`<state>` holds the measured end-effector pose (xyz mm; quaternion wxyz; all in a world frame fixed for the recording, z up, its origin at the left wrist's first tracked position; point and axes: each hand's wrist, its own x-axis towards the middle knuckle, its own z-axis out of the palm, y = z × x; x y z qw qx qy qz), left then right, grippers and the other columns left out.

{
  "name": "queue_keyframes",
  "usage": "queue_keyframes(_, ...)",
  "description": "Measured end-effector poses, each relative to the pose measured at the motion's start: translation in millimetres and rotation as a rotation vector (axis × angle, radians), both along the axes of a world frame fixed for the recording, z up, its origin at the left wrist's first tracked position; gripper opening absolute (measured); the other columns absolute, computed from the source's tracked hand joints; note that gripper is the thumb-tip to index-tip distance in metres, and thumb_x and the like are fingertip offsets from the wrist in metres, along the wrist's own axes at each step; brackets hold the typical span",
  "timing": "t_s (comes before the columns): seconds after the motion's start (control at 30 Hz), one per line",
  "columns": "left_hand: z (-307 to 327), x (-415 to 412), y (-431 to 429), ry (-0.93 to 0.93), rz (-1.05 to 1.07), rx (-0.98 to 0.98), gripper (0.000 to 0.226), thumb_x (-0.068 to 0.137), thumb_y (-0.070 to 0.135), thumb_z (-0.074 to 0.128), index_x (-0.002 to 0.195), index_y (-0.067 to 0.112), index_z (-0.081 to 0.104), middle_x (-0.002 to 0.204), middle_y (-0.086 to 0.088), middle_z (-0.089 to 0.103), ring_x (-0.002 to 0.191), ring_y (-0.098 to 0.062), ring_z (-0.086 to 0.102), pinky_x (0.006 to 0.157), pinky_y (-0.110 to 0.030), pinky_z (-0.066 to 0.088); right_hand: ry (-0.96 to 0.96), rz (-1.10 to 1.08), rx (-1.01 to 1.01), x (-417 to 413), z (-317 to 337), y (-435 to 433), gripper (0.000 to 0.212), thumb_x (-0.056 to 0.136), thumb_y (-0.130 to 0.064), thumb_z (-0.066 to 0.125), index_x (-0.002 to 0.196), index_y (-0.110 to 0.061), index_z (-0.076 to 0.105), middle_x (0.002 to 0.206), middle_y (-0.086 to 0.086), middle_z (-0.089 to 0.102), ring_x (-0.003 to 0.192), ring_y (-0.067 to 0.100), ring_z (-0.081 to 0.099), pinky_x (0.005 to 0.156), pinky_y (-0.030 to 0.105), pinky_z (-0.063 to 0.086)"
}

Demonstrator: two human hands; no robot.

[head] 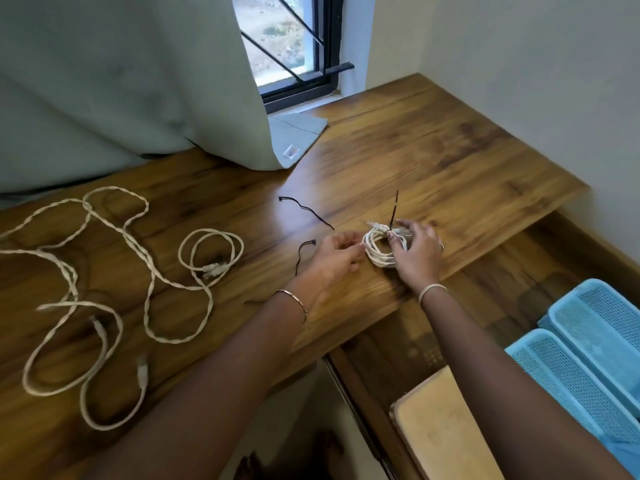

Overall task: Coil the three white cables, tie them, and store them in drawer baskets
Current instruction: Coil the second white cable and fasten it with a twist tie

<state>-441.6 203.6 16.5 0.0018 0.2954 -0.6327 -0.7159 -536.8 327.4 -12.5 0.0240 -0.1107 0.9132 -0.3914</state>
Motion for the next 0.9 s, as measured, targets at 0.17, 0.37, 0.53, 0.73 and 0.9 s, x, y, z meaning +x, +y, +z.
queue_keyframes(0.17,6,16,-19,0.020,0.032,-0.065,0.031,0.093,0.016,0.059,0.124,0.015,0.057,0.120,-0.007,0.062,0.109,-0.018,0.062,0.089,-0.029,0.052,0.129,-0.042,-0.024,15,14,-12,0.034,0.089,-0.026,0.059,0.122,-0.018,0.059,0.141,0.007,0.043,0.132,0.027,0.034,0.107,0.033,0.024)
queue_keyframes(0.37,25,65,-55,0.047,0.075,-0.262,0.032,0.093,0.013,0.059,0.124,0.008,0.059,0.119,-0.006,0.062,0.104,-0.014,0.058,0.089,-0.028,0.049,0.277,0.103,-0.031,61,31,-60,0.038,0.087,-0.019,0.057,0.125,-0.020,0.056,0.143,0.003,0.042,0.135,0.027,0.031,0.110,0.043,0.027)
queue_keyframes(0.53,31,140,-99,0.040,0.179,-0.429,0.025,0.091,0.008,0.059,0.116,0.007,0.063,0.115,-0.008,0.067,0.103,-0.015,0.062,0.094,-0.032,0.049,0.248,0.358,-0.090,131,40,-118,0.040,0.084,-0.019,0.058,0.124,-0.022,0.055,0.138,0.001,0.047,0.131,0.024,0.038,0.107,0.040,0.028)
queue_keyframes(0.73,25,245,-150,-0.059,0.364,-0.508,0.022,0.091,0.006,0.056,0.111,0.011,0.064,0.096,0.004,0.064,0.090,-0.009,0.059,0.065,-0.003,0.040,0.040,0.587,-0.077,228,37,-174,0.038,0.081,-0.024,0.061,0.119,-0.017,0.058,0.128,0.007,0.054,0.122,0.029,0.047,0.103,0.052,0.035)
queue_keyframes(0.9,11,309,-172,-0.064,0.457,-0.544,0.017,0.086,0.005,0.063,0.099,0.017,0.064,0.092,0.004,0.066,0.085,-0.008,0.063,0.070,-0.009,0.047,0.017,0.656,0.013,283,19,-194,0.040,0.080,-0.022,0.064,0.119,-0.016,0.058,0.126,0.008,0.058,0.120,0.030,0.052,0.101,0.053,0.038)
